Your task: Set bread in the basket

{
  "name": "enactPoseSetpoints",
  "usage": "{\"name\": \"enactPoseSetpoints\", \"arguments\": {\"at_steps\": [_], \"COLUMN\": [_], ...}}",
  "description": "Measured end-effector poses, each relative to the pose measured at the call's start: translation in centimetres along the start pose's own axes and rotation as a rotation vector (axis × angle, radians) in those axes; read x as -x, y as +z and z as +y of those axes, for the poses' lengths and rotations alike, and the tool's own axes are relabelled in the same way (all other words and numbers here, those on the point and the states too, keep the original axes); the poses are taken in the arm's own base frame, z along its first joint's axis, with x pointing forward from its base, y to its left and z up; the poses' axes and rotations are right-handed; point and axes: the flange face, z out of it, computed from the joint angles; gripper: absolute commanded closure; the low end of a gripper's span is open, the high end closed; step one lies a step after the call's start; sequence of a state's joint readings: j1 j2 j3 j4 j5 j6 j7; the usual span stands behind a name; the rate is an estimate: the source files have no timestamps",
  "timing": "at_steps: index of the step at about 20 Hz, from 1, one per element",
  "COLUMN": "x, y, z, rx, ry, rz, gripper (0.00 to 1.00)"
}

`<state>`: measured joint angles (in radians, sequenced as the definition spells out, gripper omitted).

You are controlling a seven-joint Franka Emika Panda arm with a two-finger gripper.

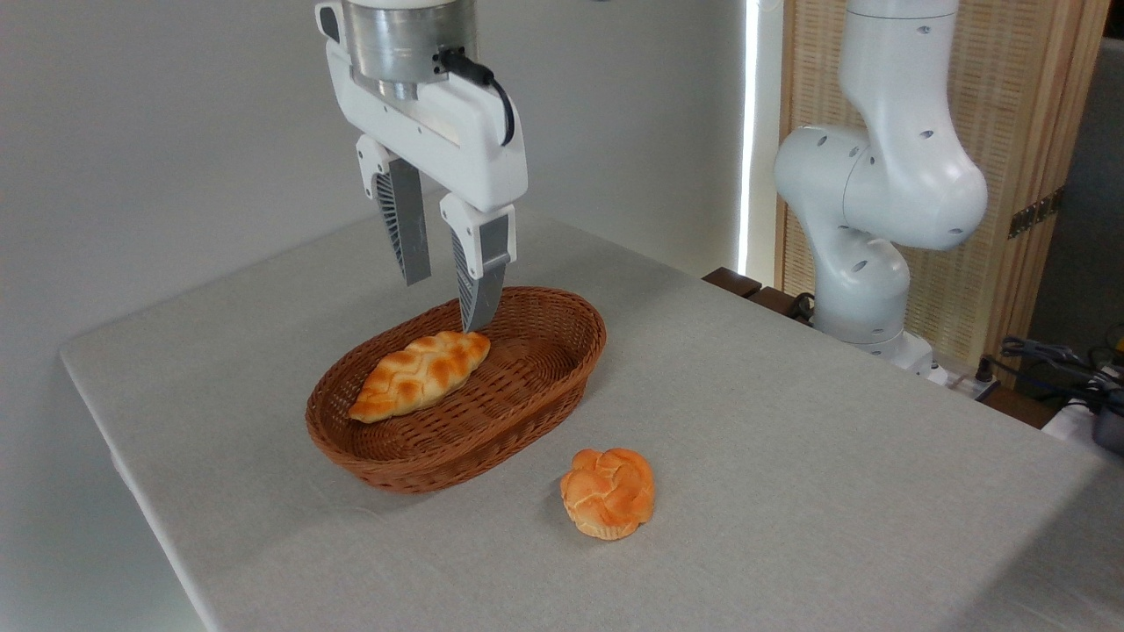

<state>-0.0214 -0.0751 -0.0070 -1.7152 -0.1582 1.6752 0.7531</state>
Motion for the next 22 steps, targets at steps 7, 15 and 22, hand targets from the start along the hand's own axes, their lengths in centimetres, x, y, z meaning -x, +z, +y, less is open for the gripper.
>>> {"name": "enactPoseSetpoints", "arguments": {"at_steps": [7, 15, 22], "x": [1.2, 1.6, 1.9], "y": [0.5, 0.4, 0.4], "z": [-2.0, -2.3, -2.8], "rx": [0.006, 0.008, 0.007], "ry": [-0.034, -0.042, -0.047], "rz": [-0.006, -0.007, -0.007], "gripper": [0.00, 0.00, 0.00]}}
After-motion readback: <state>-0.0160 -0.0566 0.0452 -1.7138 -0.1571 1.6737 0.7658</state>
